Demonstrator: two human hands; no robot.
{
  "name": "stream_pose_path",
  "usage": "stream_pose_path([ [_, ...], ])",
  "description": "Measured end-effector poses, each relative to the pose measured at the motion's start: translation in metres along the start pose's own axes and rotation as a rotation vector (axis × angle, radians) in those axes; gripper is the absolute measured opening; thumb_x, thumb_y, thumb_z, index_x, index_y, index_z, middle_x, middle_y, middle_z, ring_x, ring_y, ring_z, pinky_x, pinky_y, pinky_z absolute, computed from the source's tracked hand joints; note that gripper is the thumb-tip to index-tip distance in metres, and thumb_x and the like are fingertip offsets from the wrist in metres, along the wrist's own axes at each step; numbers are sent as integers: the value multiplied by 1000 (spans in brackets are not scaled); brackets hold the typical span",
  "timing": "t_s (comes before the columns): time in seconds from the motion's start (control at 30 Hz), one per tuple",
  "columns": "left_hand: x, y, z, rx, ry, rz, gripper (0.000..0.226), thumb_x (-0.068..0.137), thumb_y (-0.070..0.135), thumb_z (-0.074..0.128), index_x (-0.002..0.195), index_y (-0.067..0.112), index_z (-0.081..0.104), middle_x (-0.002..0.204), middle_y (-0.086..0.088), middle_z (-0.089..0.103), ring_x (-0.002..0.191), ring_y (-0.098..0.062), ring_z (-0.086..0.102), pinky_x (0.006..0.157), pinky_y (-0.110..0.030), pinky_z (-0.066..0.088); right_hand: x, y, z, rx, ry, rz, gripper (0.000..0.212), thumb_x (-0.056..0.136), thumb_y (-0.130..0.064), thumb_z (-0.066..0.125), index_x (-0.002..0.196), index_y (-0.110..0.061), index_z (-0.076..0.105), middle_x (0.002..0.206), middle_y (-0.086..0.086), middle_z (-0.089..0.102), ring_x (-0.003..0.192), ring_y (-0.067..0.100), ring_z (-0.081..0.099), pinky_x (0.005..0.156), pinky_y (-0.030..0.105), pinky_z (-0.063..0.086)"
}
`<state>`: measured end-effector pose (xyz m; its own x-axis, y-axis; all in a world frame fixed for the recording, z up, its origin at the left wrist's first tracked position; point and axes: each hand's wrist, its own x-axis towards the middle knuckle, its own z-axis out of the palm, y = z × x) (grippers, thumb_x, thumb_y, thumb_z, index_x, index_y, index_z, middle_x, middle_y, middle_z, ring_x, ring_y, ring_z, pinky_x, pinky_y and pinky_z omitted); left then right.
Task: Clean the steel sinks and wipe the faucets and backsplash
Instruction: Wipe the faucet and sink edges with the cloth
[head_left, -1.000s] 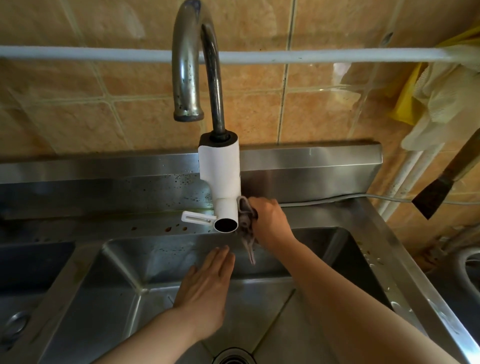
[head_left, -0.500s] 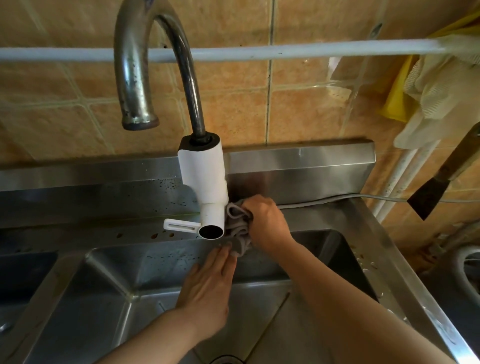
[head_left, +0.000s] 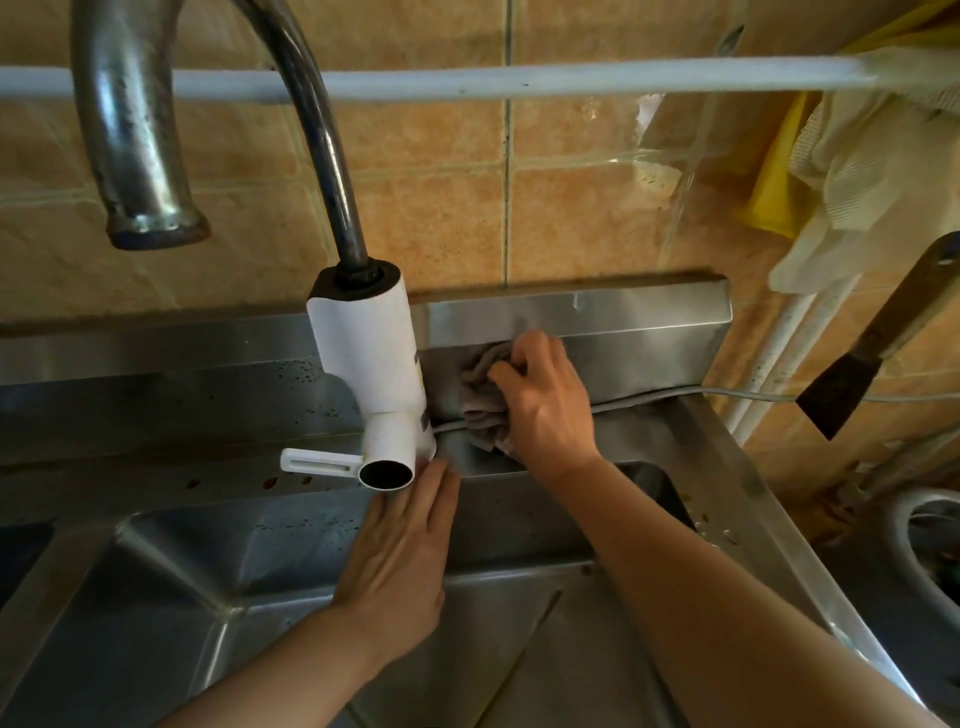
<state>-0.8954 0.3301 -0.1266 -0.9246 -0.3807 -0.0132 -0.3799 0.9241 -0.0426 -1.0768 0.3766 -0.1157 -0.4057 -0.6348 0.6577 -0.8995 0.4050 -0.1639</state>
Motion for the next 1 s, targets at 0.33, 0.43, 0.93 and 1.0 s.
stream_pose_path([
  [0.33,8,1,12,33,33,15,108,18,20,90,120,1,62,120,-14,61,108,-31,63,90,-39,47,-15,90,-39,-86,68,827,36,80,5,63,114,-3,56,130,17,41,109,37,48,85,42,45],
  [0.43,6,1,6,30,19,29,110,31,26,89,131,1,53,133,-15,51,120,-31,54,99,-38,42,-13,63,-24,-22,14,957,41,82,3,61,121,-5,53,131,15,40,115,35,46,94,40,41],
  [0.93,-14,-30,24,49,64,39,100,24,23,85,120,3,64,135,-11,52,121,-29,43,90,-47,49,-21,-13,-4,-36,-462,196,36,83,-36,69,112,-16,64,126,7,40,110,29,42,95,40,42],
  [1.0,-13,-27,21,45,61,32,97,24,22,86,117,3,66,135,-13,53,122,-30,42,91,-48,49,-24,8,-17,-70,-486,347,34,84,-33,68,112,-15,64,128,7,40,113,29,40,97,40,42],
])
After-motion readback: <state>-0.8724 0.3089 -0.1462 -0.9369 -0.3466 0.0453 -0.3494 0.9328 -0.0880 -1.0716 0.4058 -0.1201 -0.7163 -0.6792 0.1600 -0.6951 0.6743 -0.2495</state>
